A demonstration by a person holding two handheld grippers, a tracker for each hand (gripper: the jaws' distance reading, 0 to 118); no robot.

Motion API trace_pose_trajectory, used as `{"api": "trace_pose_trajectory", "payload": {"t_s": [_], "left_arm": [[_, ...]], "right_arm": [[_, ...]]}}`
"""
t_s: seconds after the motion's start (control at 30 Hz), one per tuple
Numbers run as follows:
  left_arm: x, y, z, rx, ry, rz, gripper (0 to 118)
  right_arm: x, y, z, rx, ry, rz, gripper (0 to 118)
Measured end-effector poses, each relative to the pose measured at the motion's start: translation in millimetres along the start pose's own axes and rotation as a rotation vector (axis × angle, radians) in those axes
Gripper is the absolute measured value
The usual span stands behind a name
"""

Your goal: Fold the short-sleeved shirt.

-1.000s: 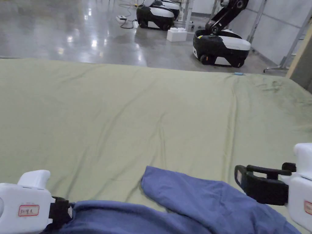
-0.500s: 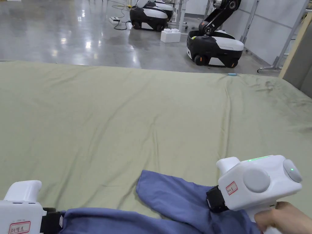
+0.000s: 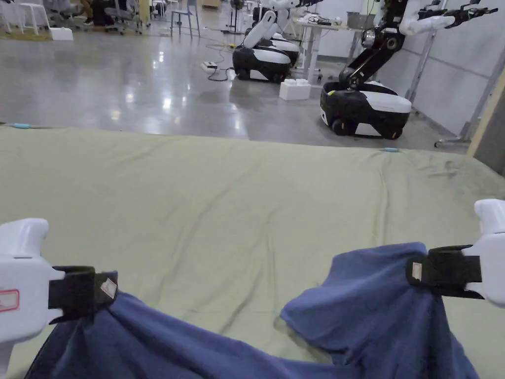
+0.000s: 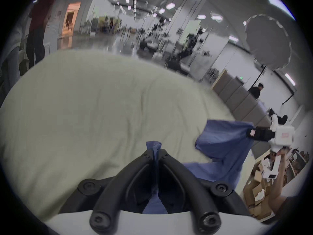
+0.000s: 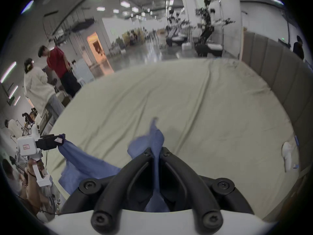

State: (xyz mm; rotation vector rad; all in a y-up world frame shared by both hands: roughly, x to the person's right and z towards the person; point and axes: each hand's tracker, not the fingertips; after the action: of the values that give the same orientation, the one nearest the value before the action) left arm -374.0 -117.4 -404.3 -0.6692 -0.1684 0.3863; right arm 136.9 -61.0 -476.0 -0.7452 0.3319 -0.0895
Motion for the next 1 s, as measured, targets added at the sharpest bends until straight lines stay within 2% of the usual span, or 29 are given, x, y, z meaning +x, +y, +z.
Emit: {"api": "trace_pose_trajectory", "payload": {"t_s": [0.13,0.27,0.43,0.57,0.73,0.87,1.0], "left_arm": [[10.6,43.5,48.0,0.147,-0.054,0.022,4],[27.4,77.3,83.0,0.245,0.022,-0.089,4],[36.0,136.0,105.6,0.313,0.062,-0.079,3],[39.4,200.8,107.2,0.352,0.140,-0.082,3],[50.6,281.5,101.4,0.420,0.220,-0.076,4],[62.9,335.8,89.3,0.492,0.252,-0.100,4],[70.4,372.7,70.0,0.545,0.270,-0.093,4]], "right_arm": [[-3.0,20.4,55.3,0.147,0.003,-0.021,7],[-7.3,43.9,93.0,0.264,-0.003,-0.033,7],[-13.1,94.1,112.4,0.408,-0.042,-0.033,7],[-27.3,155.2,108.8,0.471,-0.042,-0.029,7],[-35.1,237.5,90.8,0.541,-0.050,-0.074,7],[-45.1,292.6,71.2,0.599,-0.141,-0.066,7],[-45.6,328.1,49.6,0.635,-0.155,-0.086,7]]}}
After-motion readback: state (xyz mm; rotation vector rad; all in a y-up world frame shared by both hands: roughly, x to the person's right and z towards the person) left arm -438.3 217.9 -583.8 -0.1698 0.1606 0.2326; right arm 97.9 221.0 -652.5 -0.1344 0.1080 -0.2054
